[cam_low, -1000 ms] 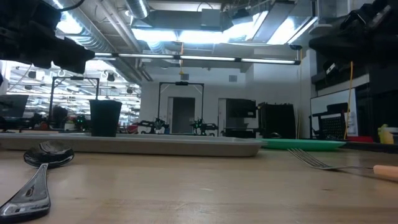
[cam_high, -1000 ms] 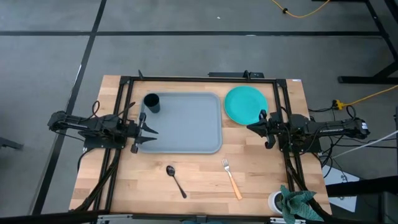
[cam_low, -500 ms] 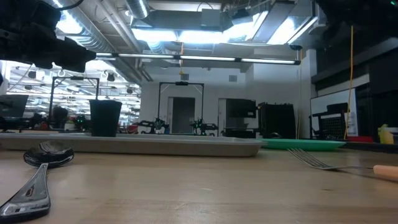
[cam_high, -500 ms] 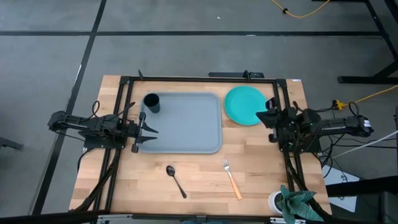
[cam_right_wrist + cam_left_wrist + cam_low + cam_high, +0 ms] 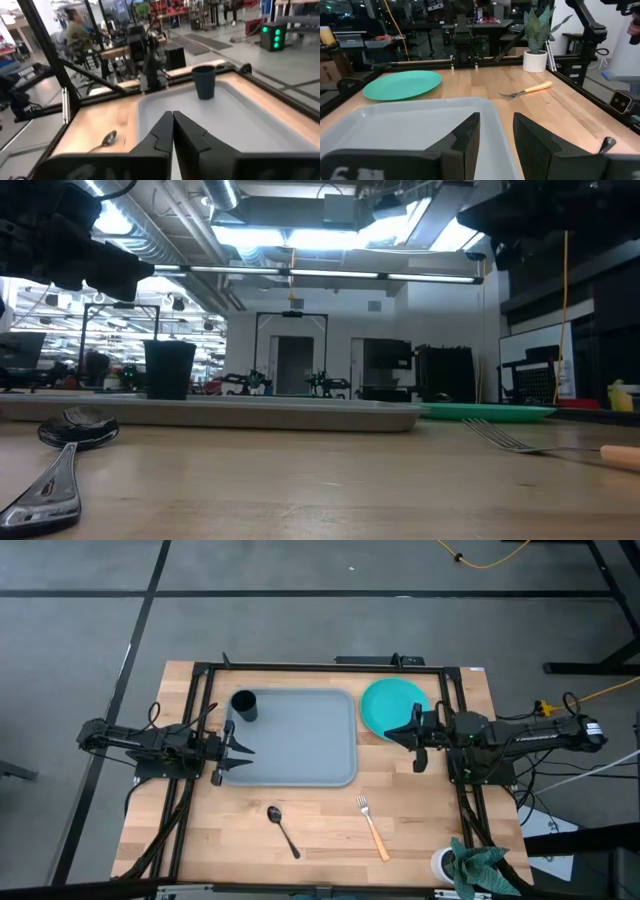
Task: Pick and place plate/cup/fork/spoon on tray
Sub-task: Put the light blue plate on the gray table tray to the bottom right of the black cup
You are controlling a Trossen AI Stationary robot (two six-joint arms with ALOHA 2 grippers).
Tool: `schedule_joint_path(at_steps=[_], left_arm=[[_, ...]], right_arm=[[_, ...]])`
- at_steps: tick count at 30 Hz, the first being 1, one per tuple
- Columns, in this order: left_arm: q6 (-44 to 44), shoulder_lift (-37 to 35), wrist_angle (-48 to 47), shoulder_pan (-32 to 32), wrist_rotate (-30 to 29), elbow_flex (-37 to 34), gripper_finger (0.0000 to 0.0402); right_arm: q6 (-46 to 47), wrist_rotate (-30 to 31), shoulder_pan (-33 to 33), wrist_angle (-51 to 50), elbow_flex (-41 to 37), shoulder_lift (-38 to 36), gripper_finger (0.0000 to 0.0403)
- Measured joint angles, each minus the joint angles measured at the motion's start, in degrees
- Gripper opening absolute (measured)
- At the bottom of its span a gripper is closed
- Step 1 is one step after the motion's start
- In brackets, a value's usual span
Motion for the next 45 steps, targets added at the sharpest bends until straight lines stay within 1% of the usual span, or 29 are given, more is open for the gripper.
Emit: schedule_joint_path(at_steps=[2, 4, 10, 12, 14, 20, 23, 26, 28, 30, 34, 35, 36, 38, 40, 42, 45], left_arm=[[-0.02, 0.00, 0.00, 0.00, 0.00, 0.00, 0.0110], [-0.04, 0.00, 0.00, 0.00, 0.01, 0.00, 0.0110], [-0.15, 0.00, 0.00, 0.00, 0.20, 0.00, 0.0110], [-0.15, 0.00, 0.00, 0.00, 0.20, -0.01, 0.0110], [-0.14, 0.00, 0.00, 0.00, 0.22, -0.02, 0.0110], [-0.13, 0.00, 0.00, 0.00, 0.22, -0.02, 0.0110], [-0.13, 0.02, 0.00, 0.00, 0.22, -0.02, 0.0110], [-0.13, 0.03, 0.00, 0.00, 0.22, -0.02, 0.0110], [-0.13, 0.07, 0.00, 0.00, 0.22, -0.02, 0.0110], [-0.13, 0.07, 0.00, 0.00, 0.22, -0.02, 0.0110], [-0.11, 0.07, 0.00, 0.00, 0.22, -0.02, 0.0110], [-0.11, 0.07, 0.00, 0.00, 0.22, -0.02, 0.0110], [-0.04, 0.07, 0.00, -0.02, 0.22, -0.02, 0.0110], [0.06, 0.07, 0.00, 0.00, 0.22, -0.02, 0.0110], [0.07, 0.07, 0.00, 0.00, 0.22, -0.02, 0.0110], [0.03, 0.07, 0.00, 0.00, 0.22, -0.02, 0.0110], [0.03, 0.07, 0.00, 0.00, 0.22, -0.02, 0.0110]], right_arm=[[-0.70, 2.16, 0.78, 0.37, 0.00, 1.29, 0.0021], [-2.07, 4.44, 1.75, 0.41, 0.00, 2.20, 0.0035], [-6.19, 12.87, 4.10, -0.72, -0.02, 3.53, 0.0112], [-6.10, 13.24, 3.91, -2.63, -0.02, 3.50, 0.0133], [-5.87, 13.12, 3.65, -4.23, -0.04, 3.60, 0.0145], [1.48, 12.93, 3.64, -5.33, -0.11, 5.50, 0.0152], [1.56, 14.68, 3.12, -2.33, -0.11, 6.63, 0.0152], [4.07, 16.80, 2.38, 0.76, -0.11, 8.04, 0.0152], [4.84, 16.94, 1.98, 2.01, -0.11, 8.81, 0.0152], [2.64, 14.18, 1.88, 2.27, 0.30, 9.70, 0.0152], [-6.17, 0.15, 3.87, 2.22, 4.24, 11.86, 0.0148], [-7.94, -2.13, 4.76, 1.29, 5.59, 12.65, 0.0148], [-9.19, -3.88, 5.65, -0.56, 7.02, 13.56, 0.0148], [-9.72, -4.35, 7.56, -5.49, 9.70, 15.65, 0.0147], [-8.96, -1.89, 9.18, -11.40, 12.37, 18.21, 0.0147], [-7.34, 2.02, 10.47, -17.73, 14.22, 21.05, 0.0147], [-4.66, 10.98, 11.50, -26.37, 15.64, 25.38, 0.0147]])
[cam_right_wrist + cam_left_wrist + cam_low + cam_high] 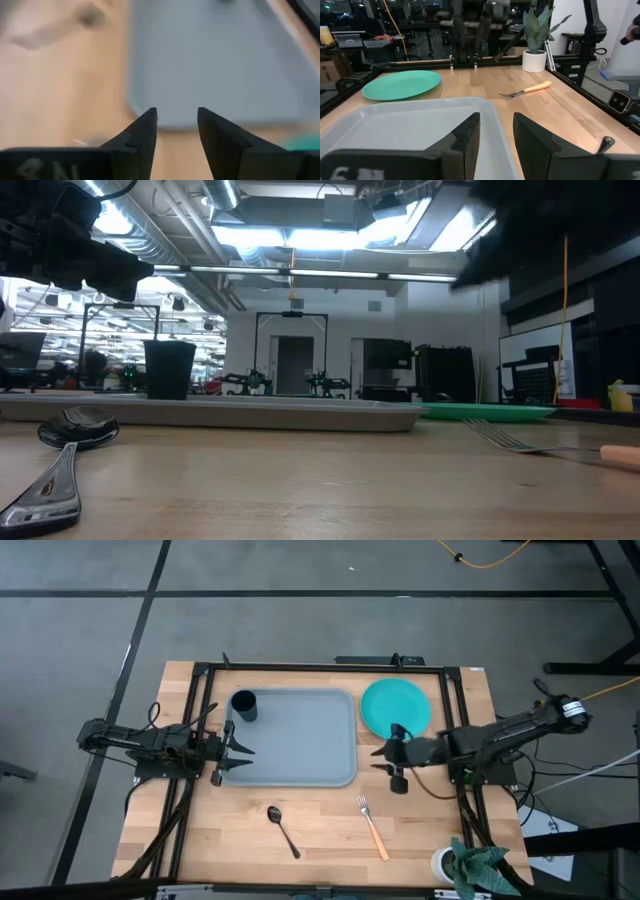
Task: Pick and place plate/cup/fork/spoon on tray
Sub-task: Put the light blue plate on the gray table tray to the bottom right of the black cup
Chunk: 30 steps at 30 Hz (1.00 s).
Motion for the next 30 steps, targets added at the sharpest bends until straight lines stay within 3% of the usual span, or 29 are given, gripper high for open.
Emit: schedule_joint_path(at_steps=[4, 11, 18, 30], left_arm=[[-0.02, 0.00, 0.00, 0.00, 0.00, 0.00, 0.0110], [-0.07, 0.00, 0.00, -0.02, 0.00, 0.00, 0.0110], [-0.09, 0.00, 0.00, 0.00, 0.00, 0.00, 0.0110], [-0.04, 0.00, 0.00, 0.00, 0.00, 0.00, 0.0110]], right_arm=[[2.24, 10.19, 0.17, -7.99, 0.31, 5.02, 0.0147], [4.81, 11.19, 0.10, -12.02, 0.25, 11.11, 0.0147], [10.08, 21.38, -0.06, -17.02, 0.23, 16.27, 0.0147], [12.13, 21.06, -4.25, -17.71, 0.19, 24.08, 0.0147]])
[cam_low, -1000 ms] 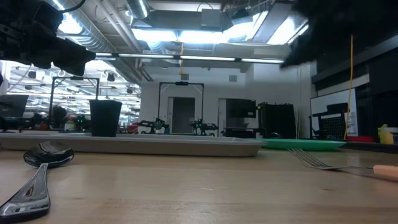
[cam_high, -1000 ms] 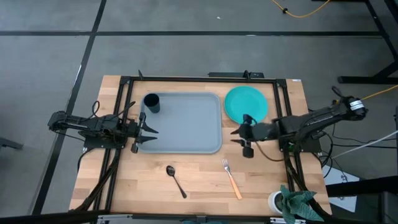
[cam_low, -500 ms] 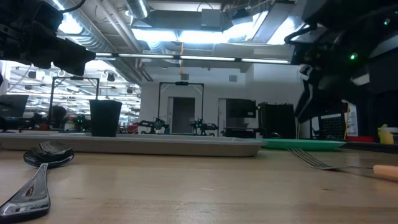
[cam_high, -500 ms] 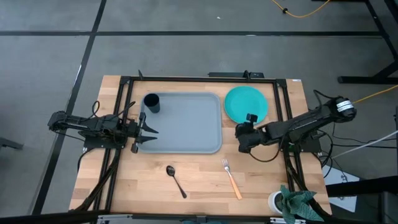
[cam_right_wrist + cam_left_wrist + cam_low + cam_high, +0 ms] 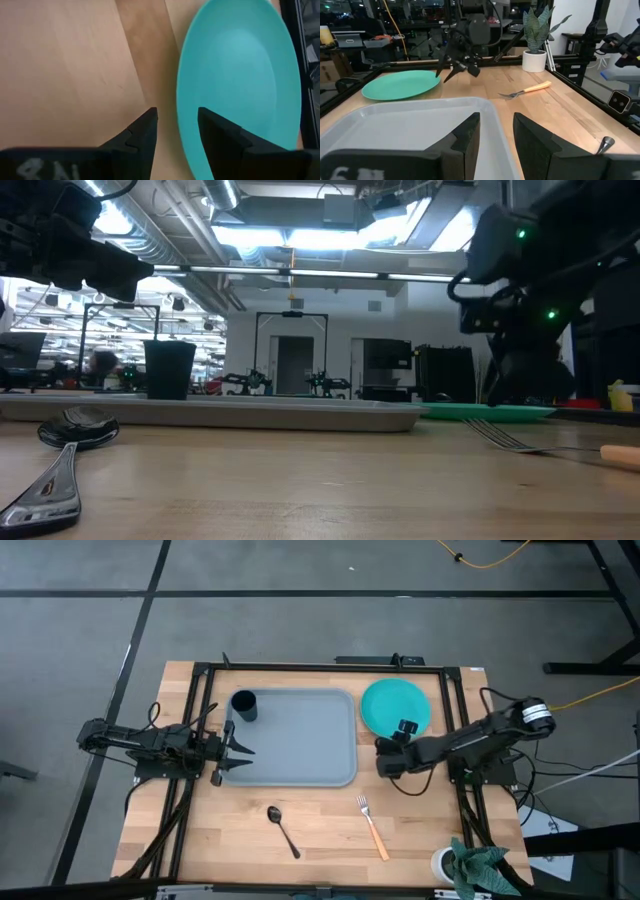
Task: Pick and place plate/cup/fork/spoon on tray
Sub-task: Put the light blue plate on the gray table tray to the bottom right of the black cup
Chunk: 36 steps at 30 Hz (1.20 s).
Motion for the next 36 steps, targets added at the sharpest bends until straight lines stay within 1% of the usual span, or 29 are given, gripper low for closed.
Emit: schedule_joint_path(at_steps=[13, 20, 22, 24, 26, 28, 29, 32, 36], left_arm=[[0.04, 0.00, 0.00, 0.00, 0.00, 0.00, 0.0110], [0.04, 0.00, 0.00, -0.01, 0.00, 0.00, 0.0110], [0.04, 0.00, 0.00, 0.00, 0.00, 0.00, 0.0110], [0.04, 0.00, 0.00, 0.00, 0.00, 0.00, 0.0110], [0.04, 0.00, 0.00, 0.00, 0.00, 0.00, 0.0110], [0.04, 0.00, 0.00, -0.01, 0.00, 0.00, 0.0110], [0.04, 0.00, 0.00, 0.00, 0.00, 0.00, 0.0110], [0.04, 0.00, 0.00, 0.00, 0.00, 0.00, 0.0110], [0.04, 0.00, 0.00, 0.00, 0.00, 0.00, 0.0110]], right_arm=[[-0.15, 0.29, -5.13, 0.62, 0.01, 6.59, 0.0147], [2.53, 3.87, -7.09, 1.48, -0.03, 7.98, 0.0145], [3.10, 4.40, -7.32, 1.47, -0.09, 8.03, 0.0134], [3.24, 4.26, -7.62, 1.61, -0.09, 8.03, 0.0111], [4.66, 3.83, -7.86, 1.62, -0.09, 8.03, 0.0076], [5.48, 3.87, -7.92, 1.57, -0.09, 8.03, 0.0030], [5.46, 4.52, -7.92, 1.42, -0.09, 8.03, 0.0018], [7.47, 6.64, -7.53, -0.99, 0.97, 7.96, 0.0008], [12.24, 10.71, -5.99, -10.46, 6.17, 7.85, 0.0006]])
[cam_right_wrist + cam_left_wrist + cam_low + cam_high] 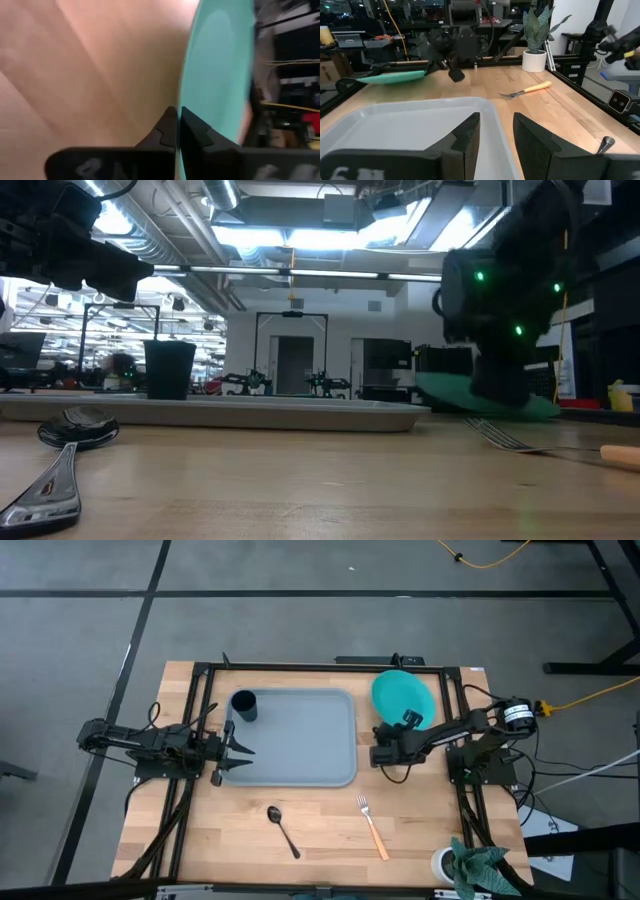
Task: Pick and place plate/cup/fork/spoon on tray
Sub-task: Put the light blue plate on the gray table tray to the bottom right of the black cup
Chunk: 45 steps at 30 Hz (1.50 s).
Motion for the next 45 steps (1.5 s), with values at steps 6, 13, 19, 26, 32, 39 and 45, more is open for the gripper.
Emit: schedule_joint_path(at_steps=[6, 13, 19, 26, 32, 39, 45], left_arm=[[0.04, 0.00, 0.00, 0.00, 0.00, 0.00, 0.0110], [0.06, 0.00, 0.00, 0.00, 0.00, 0.00, 0.0110], [0.05, 0.00, 0.00, -0.01, 0.00, 0.00, 0.0110], [0.06, 0.00, 0.00, 0.00, 0.00, 0.00, 0.0110], [0.07, 0.00, 0.00, 0.00, 0.00, 0.00, 0.0110], [0.07, 0.00, 0.00, -0.01, 0.00, 0.00, 0.0110], [0.07, 0.00, 0.00, -0.02, 0.00, 0.00, 0.0110]], right_arm=[[-0.94, 8.29, 3.46, -5.51, 10.77, 0.00, 0.0004], [-25.05, 9.72, 7.42, 5.96, 22.13, -0.04, 0.0004], [-43.15, -9.39, 8.18, 27.54, 23.99, 0.46, 0.0004], [-39.62, -16.36, 7.84, 32.80, 24.03, 6.44, 0.0004], [-38.38, -15.91, 8.01, 33.39, 26.54, 13.19, 0.0004], [-45.46, -15.08, 9.24, 27.25, 37.63, 22.59, 0.0004], [-45.54, -14.62, 9.17, 20.32, 45.29, 28.52, 0.0004]])
